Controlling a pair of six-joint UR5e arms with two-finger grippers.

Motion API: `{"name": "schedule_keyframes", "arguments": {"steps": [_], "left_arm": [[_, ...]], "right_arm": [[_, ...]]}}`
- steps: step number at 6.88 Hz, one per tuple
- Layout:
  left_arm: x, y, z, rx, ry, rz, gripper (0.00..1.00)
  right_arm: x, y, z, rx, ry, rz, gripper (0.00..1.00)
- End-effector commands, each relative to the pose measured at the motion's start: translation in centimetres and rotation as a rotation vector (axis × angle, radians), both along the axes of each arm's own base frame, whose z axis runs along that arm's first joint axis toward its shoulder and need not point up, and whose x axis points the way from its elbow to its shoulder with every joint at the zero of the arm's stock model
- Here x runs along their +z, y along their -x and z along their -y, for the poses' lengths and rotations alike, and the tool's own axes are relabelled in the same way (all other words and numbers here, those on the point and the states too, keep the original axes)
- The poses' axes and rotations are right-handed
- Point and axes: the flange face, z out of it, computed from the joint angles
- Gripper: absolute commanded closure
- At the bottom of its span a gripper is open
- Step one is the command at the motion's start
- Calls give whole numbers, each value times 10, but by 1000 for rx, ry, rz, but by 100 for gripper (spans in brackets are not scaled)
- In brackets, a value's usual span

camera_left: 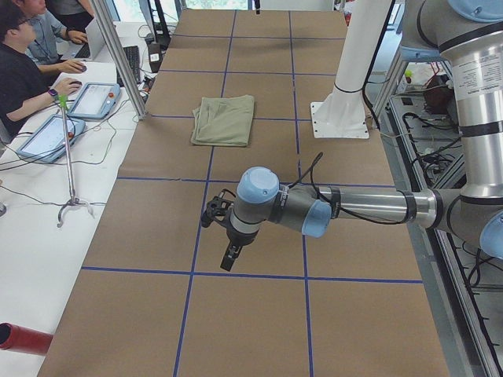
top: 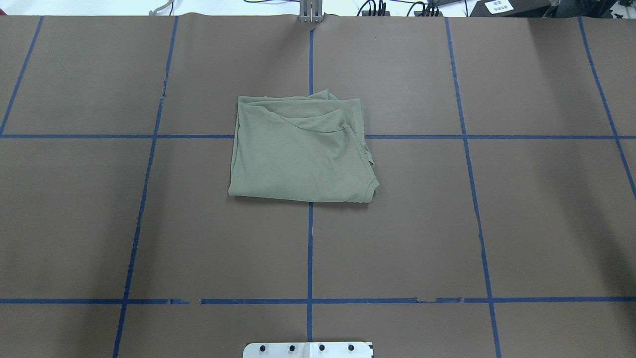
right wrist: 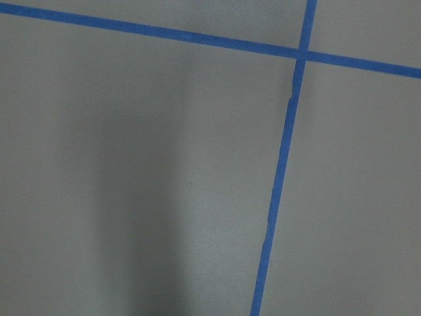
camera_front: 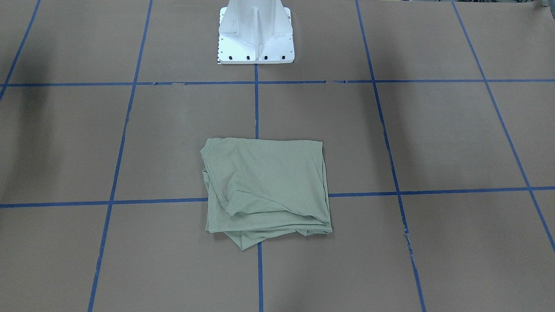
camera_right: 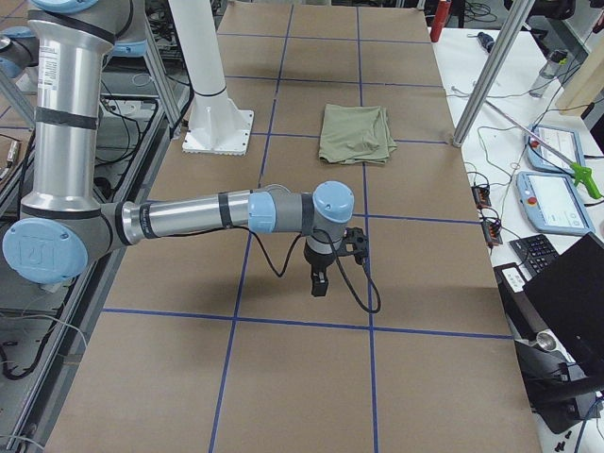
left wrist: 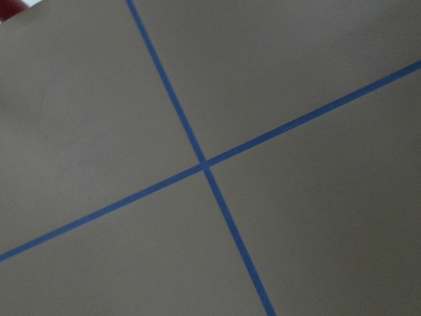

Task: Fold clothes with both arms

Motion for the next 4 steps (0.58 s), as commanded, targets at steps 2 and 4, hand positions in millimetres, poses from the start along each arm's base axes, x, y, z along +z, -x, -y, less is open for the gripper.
{"name": "schedule_keyframes", "arguments": {"steps": [2, 4], "left_arm": [[-6, 8, -9, -15, 156, -62, 0], [-17, 7, -10, -17, 150, -61, 0]], "right_arm": [[3, -5, -6, 12, 10, 15, 0], [2, -11, -8, 22, 6, 14, 0]]}}
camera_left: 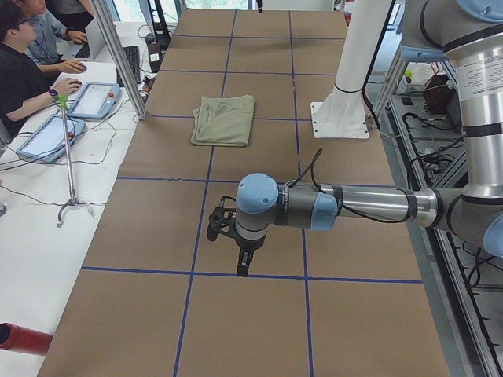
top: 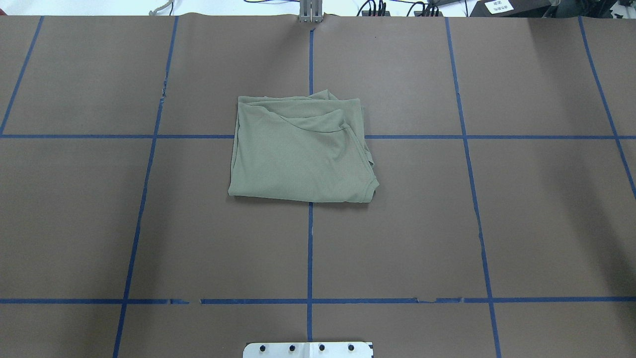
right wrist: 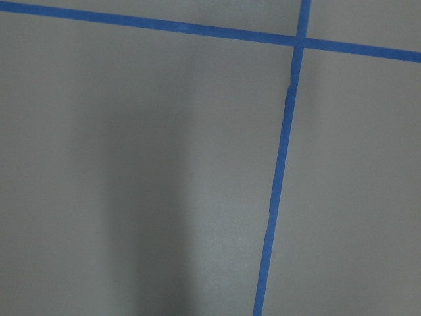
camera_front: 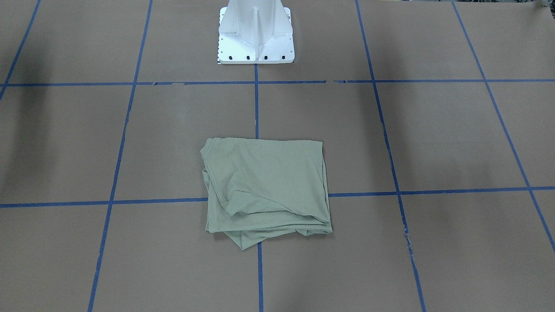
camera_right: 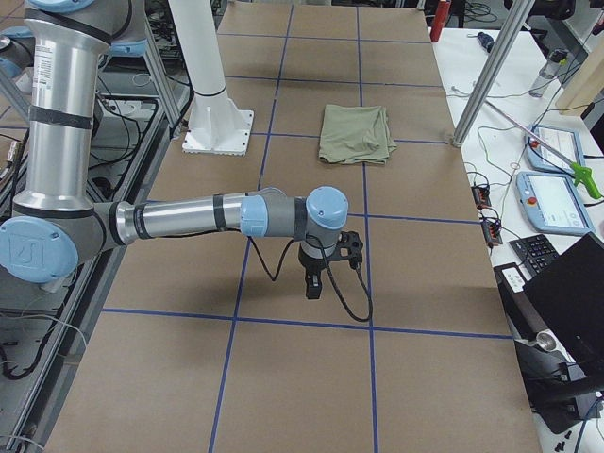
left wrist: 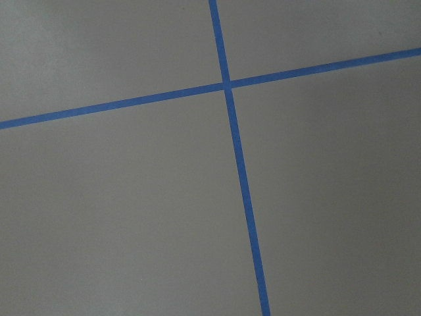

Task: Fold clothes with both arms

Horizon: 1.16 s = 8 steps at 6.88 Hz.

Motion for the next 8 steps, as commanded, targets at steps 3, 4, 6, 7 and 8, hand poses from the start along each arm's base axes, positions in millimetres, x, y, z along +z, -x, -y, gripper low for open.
{"name": "schedule_keyframes", "arguments": {"steps": [3, 4, 6, 7, 8], "left_arm": [[-1, -1, 4, -1, 5, 4, 0], [-6, -1, 4, 0, -9, -3, 0], [-1, -2, 5, 3, -14, -3, 0], [-3, -2, 5, 4, -22, -4, 0], [-4, -2, 5, 4, -25, -4, 0]], "right_arm": [[-7, -28, -12, 60, -17, -7, 0], [-7, -33, -14, 72, -15, -7, 0], [-2, -34, -16, 72, -7, -20, 0], [3, -37, -20, 75, -1, -27, 0], [15, -39, -30, 51, -40, -25, 0]]}}
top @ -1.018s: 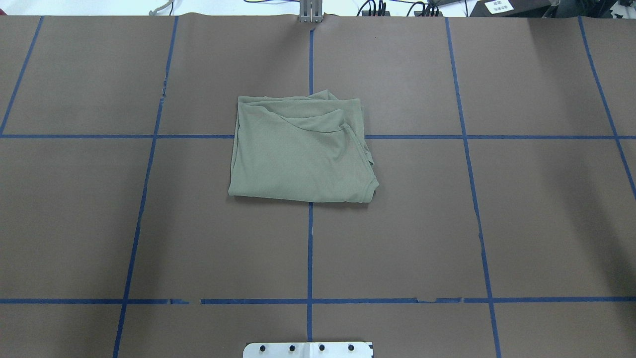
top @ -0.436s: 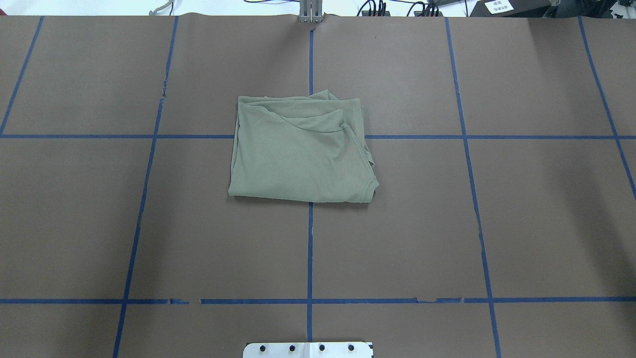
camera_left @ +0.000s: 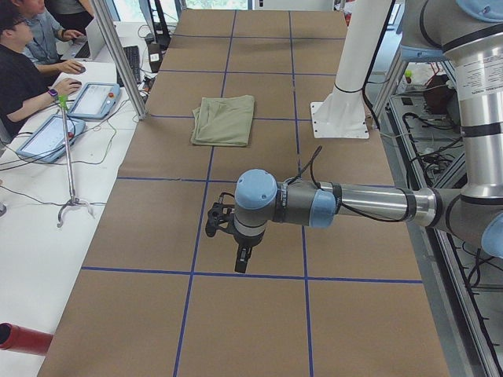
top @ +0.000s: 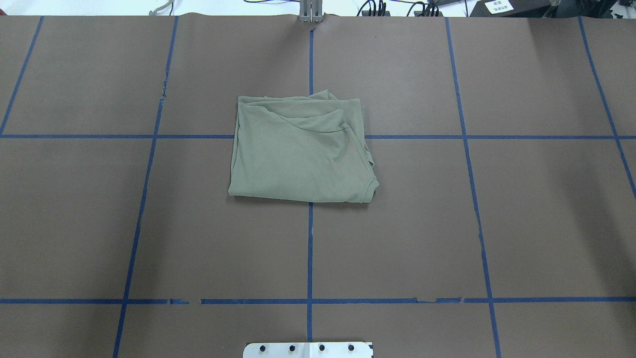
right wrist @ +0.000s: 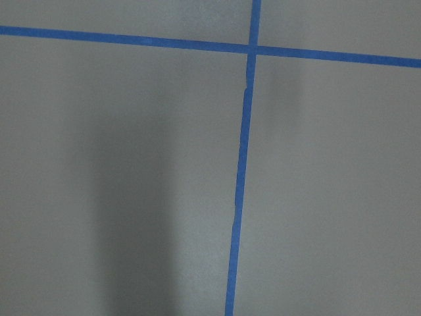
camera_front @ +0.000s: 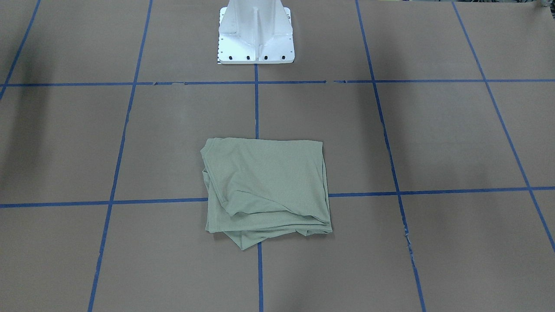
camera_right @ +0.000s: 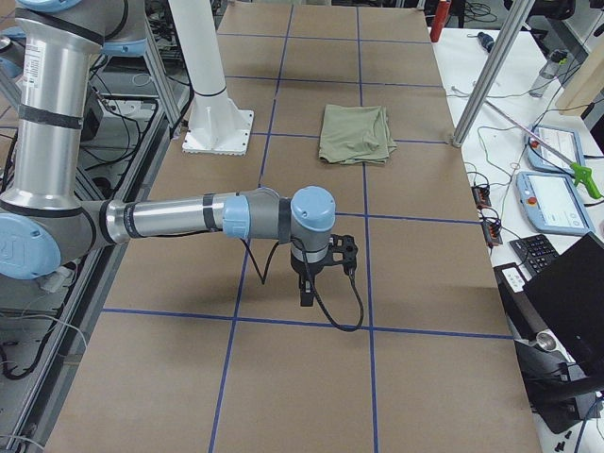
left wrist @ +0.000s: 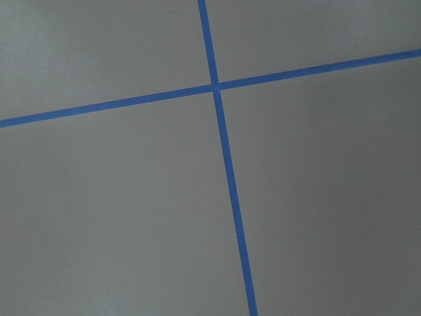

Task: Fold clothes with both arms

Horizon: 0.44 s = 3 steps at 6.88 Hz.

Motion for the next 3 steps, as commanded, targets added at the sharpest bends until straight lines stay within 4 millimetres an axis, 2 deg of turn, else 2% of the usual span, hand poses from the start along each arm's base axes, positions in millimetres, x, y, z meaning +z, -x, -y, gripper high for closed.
{"name": "schedule_keyframes", "arguments": {"steps": [1, 3], "left_arm": [[2, 1, 0, -1, 2, 5, 0], [-3, 0, 0, 1, -7, 0, 0]], "right_arm": [[12, -7, -13, -5, -38, -4, 0], [11, -7, -14, -4, -39, -1, 0]]}}
